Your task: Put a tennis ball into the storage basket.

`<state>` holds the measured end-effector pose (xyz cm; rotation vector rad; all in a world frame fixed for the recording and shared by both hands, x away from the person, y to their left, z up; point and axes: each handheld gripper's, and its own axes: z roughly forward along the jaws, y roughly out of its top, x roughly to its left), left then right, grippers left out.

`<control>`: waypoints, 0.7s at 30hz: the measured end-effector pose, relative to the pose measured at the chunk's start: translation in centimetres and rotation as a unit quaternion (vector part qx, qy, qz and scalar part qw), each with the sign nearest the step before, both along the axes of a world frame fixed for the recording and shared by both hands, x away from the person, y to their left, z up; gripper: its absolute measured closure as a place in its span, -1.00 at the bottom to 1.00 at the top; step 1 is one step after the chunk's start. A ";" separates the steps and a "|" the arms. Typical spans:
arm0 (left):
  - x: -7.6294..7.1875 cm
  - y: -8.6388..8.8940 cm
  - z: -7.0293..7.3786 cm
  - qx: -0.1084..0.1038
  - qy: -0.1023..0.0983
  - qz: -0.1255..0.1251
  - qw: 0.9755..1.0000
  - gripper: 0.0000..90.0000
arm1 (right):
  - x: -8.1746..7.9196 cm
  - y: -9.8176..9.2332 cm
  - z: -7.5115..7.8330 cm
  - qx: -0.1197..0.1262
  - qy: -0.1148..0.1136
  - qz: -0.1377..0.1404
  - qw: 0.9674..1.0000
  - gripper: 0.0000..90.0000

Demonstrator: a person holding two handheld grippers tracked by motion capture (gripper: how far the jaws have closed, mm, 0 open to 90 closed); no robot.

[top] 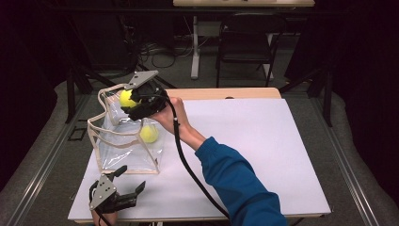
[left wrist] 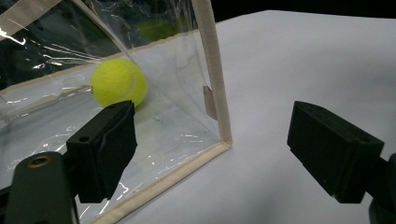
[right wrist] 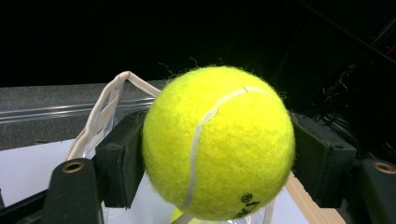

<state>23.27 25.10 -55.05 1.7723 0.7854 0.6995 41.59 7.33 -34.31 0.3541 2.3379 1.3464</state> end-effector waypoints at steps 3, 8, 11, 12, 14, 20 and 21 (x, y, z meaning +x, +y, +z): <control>0.0 0.0 0.0 0.000 0.000 0.000 1.000 -0.64 | 0.0 0.3 -0.2 -0.002 0.002 0.004 1.000 -0.43; -0.1 0.0 0.0 -0.001 -0.001 0.000 1.000 -0.65 | 0.0 0.7 -0.4 -0.005 0.003 0.008 1.000 -0.43; -0.1 0.0 0.0 -0.004 0.000 0.000 1.000 -0.65 | 0.0 1.0 -0.5 -0.007 0.005 0.011 1.000 -0.43; -0.1 0.0 0.0 -0.003 0.000 0.000 1.000 -0.64 | 0.0 1.1 -0.6 -0.008 0.004 0.011 1.000 -0.43; 0.0 0.0 0.0 -0.001 0.000 -0.001 1.000 -0.65 | 0.0 1.3 -0.7 -0.009 0.006 0.012 1.000 -0.43; 0.0 0.0 0.0 -0.002 0.000 -0.001 1.000 -0.64 | -0.1 1.9 -1.0 -0.013 0.009 0.019 1.000 -0.43; 0.0 0.0 0.0 -0.002 0.000 -0.001 1.000 -0.65 | -0.1 2.0 -1.0 -0.015 0.009 0.021 1.000 -0.43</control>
